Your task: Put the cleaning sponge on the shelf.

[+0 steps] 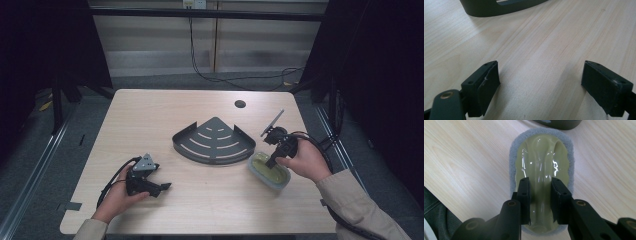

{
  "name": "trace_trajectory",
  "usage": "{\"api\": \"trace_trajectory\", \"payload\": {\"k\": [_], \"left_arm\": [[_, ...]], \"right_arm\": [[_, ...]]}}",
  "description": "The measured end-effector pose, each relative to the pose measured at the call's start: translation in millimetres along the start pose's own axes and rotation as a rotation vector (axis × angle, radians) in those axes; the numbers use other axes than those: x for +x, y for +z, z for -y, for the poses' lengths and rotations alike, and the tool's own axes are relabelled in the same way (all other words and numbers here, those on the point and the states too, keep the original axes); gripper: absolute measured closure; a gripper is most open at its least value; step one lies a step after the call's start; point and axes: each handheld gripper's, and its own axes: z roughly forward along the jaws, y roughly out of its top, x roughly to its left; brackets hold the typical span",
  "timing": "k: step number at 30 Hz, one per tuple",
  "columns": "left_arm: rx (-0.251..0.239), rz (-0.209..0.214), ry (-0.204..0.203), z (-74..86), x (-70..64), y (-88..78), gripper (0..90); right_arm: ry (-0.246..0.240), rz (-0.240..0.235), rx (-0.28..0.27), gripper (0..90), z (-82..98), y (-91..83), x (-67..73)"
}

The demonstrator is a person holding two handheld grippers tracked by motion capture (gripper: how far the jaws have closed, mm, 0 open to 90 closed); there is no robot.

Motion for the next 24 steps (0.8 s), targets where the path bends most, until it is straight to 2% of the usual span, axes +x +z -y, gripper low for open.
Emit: {"api": "trace_trajectory", "payload": {"k": [24], "left_arm": [[0.001,-0.003,0.006,-0.1,0.4,-0.2,14.2]], "right_arm": [[0.005,0.035,-0.028,71.8,-27.8,-27.1,-1.9]]}}
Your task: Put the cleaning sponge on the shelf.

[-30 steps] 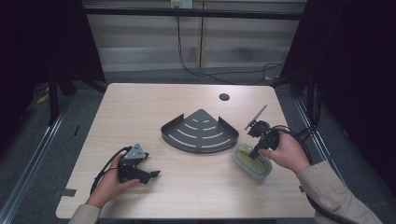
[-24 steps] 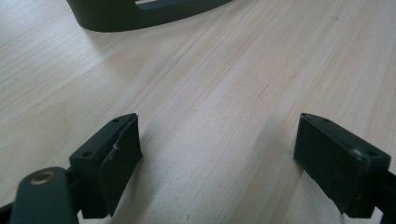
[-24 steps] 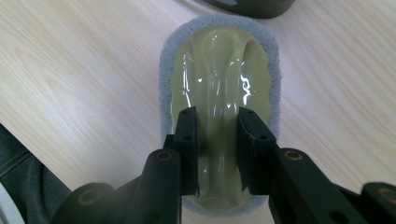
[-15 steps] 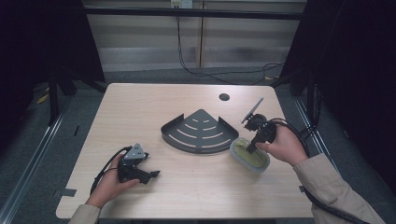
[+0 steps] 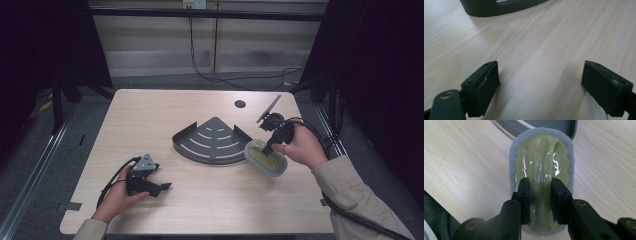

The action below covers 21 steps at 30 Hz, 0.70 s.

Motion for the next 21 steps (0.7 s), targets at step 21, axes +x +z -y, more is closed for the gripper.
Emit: {"api": "trace_trajectory", "payload": {"k": [21], "left_arm": [[0.004,0.003,0.001,-0.2,0.2,-0.3,14.0]], "right_arm": [[0.027,0.029,-0.018,71.8,-15.7,-19.9,-12.9]]}}
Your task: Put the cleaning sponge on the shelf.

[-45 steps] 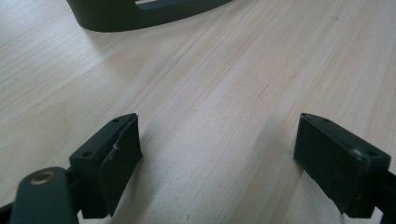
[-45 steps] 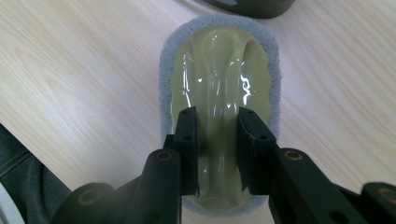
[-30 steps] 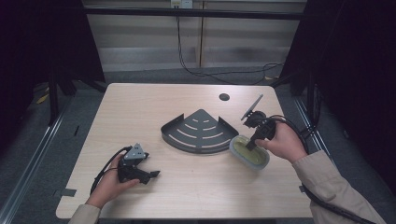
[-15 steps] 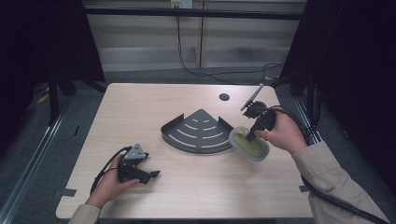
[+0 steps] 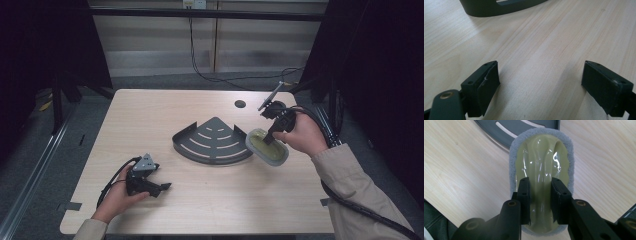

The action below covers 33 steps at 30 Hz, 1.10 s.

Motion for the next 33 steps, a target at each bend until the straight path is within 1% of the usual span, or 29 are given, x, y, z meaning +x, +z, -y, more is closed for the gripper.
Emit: {"api": "trace_trajectory", "payload": {"k": [7,13,22,29,33], "left_arm": [[0.0,0.0,0.0,0.0,0.0,0.0,14.0],[-0.001,0.001,0.0,0.0,0.0,0.1,13.9],[-0.003,0.003,0.0,0.1,0.1,0.3,13.8],[-0.002,0.003,0.001,0.1,0.1,0.2,13.8],[-0.002,0.003,0.0,0.1,0.1,0.3,13.7]], "right_arm": [[-0.003,0.005,0.003,71.8,-9.6,-0.3,-2.3],[0.006,0.005,-0.002,71.8,-17.3,0.3,-4.5],[0.007,0.008,-0.011,71.8,-31.2,0.4,-5.6],[0.009,0.013,-0.009,71.8,-42.2,2.1,-5.3],[0.011,0.008,-0.014,71.8,-48.6,4.1,-4.4]]}}
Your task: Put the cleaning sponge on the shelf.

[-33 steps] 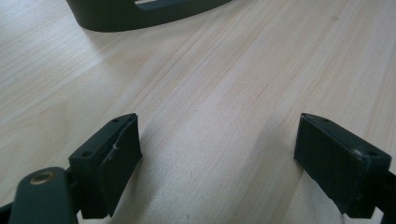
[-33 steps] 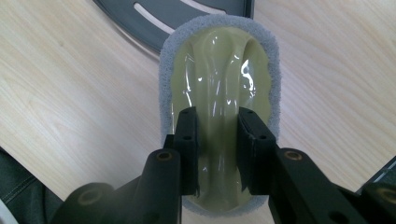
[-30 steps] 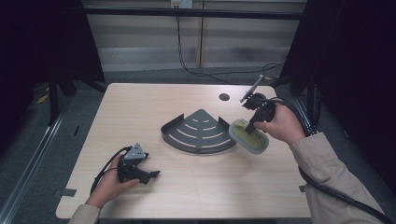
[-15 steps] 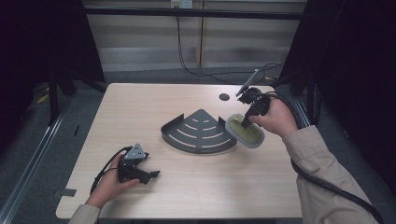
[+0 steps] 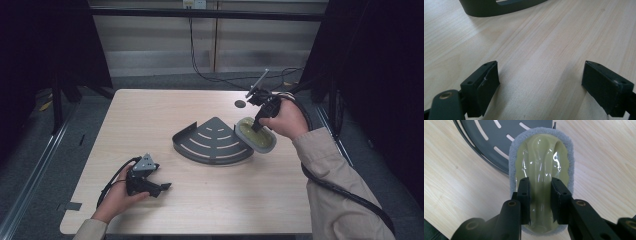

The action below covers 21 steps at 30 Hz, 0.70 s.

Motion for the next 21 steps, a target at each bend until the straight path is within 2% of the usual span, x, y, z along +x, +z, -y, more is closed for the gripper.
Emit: {"api": "trace_trajectory", "payload": {"k": [21], "left_arm": [[0.002,-0.001,-0.002,0.0,-0.4,0.0,13.7]], "right_arm": [[0.019,-0.009,-0.026,71.8,-22.2,12.5,-3.1]]}}
